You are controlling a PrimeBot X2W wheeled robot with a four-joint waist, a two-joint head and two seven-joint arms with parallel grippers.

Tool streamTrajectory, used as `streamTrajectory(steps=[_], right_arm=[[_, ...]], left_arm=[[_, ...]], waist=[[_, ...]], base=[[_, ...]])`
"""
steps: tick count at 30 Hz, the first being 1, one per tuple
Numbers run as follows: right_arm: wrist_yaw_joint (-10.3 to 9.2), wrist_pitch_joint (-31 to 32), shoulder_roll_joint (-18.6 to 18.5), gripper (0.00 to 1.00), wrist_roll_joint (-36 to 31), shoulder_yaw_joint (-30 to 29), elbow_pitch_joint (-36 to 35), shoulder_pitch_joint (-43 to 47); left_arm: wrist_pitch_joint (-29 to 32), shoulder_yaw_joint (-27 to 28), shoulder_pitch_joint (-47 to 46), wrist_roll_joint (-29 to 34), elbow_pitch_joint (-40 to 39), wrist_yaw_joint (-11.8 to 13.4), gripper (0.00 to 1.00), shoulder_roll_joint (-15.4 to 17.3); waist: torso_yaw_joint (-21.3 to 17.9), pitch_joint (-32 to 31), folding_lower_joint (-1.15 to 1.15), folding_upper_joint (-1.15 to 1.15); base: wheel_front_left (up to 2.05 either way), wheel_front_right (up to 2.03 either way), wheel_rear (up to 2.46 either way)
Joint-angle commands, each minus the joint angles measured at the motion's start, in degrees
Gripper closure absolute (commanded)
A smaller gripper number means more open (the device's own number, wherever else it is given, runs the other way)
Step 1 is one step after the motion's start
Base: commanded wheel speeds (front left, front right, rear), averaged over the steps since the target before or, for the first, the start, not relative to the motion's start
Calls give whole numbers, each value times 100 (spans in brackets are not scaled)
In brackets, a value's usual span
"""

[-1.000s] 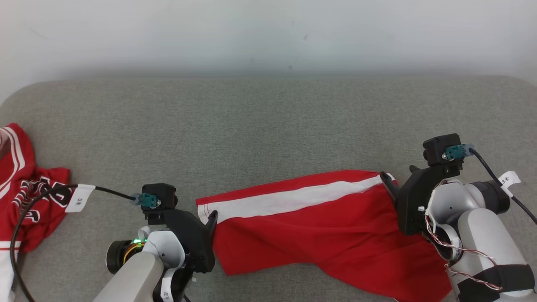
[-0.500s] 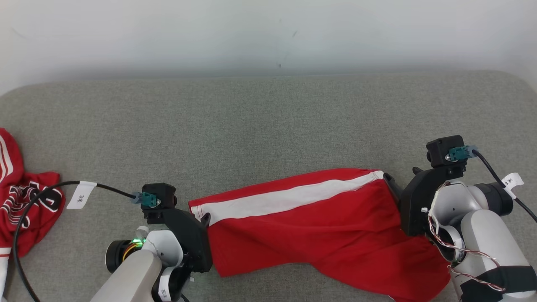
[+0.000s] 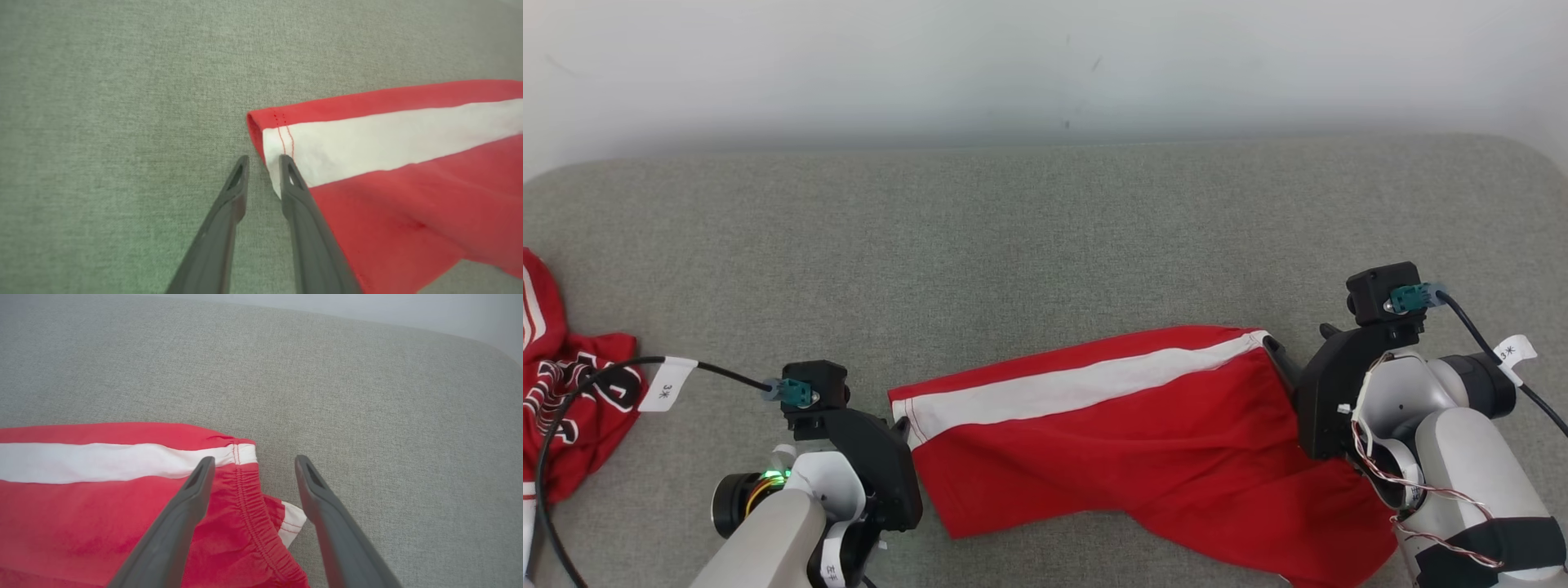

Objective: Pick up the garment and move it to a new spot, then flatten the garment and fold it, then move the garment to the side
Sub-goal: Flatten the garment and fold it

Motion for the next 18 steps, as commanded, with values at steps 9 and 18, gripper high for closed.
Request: streamTrajectory(steps=[9, 18], right_arm=[[-10, -26, -28, 0, 41, 10, -18, 13], [-10, -9, -52, 0, 31, -44, -1, -54]], left_arm=[[-53, -83, -167, 13, 108, -46, 100, -101], [-229, -35, -165, 70, -39, 49, 100, 9]], waist=[[-32, 59, 0, 0], [-9, 32, 0, 0]], base=[[0, 0, 0], [0, 0, 0]])
